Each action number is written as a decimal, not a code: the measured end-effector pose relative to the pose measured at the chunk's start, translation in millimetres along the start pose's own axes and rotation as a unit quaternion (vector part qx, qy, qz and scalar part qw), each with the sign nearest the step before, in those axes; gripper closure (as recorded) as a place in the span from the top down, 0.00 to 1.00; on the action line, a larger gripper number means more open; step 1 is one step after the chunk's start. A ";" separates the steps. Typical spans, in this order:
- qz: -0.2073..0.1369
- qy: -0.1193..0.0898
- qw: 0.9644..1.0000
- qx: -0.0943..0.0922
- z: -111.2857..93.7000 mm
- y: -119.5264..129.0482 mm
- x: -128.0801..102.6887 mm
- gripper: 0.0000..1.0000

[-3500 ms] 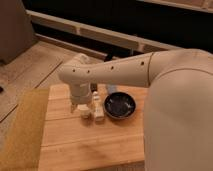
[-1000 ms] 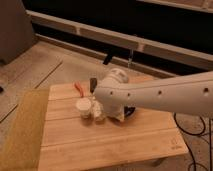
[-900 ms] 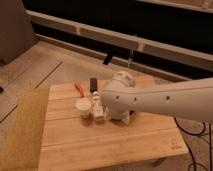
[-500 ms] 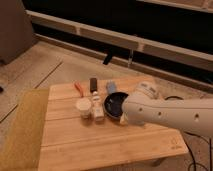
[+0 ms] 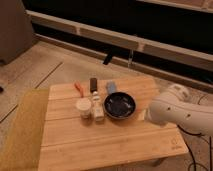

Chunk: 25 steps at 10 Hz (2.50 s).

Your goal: Drag the ceramic bowl in a circle

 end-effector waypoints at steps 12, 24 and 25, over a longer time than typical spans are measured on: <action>-0.019 -0.074 0.996 -0.052 48.3 36.1 -58.7 0.65; -0.095 -0.020 0.993 -0.066 137.4 93.7 -101.8 0.65; -0.098 -0.012 0.993 -0.057 145.0 91.7 -103.3 0.65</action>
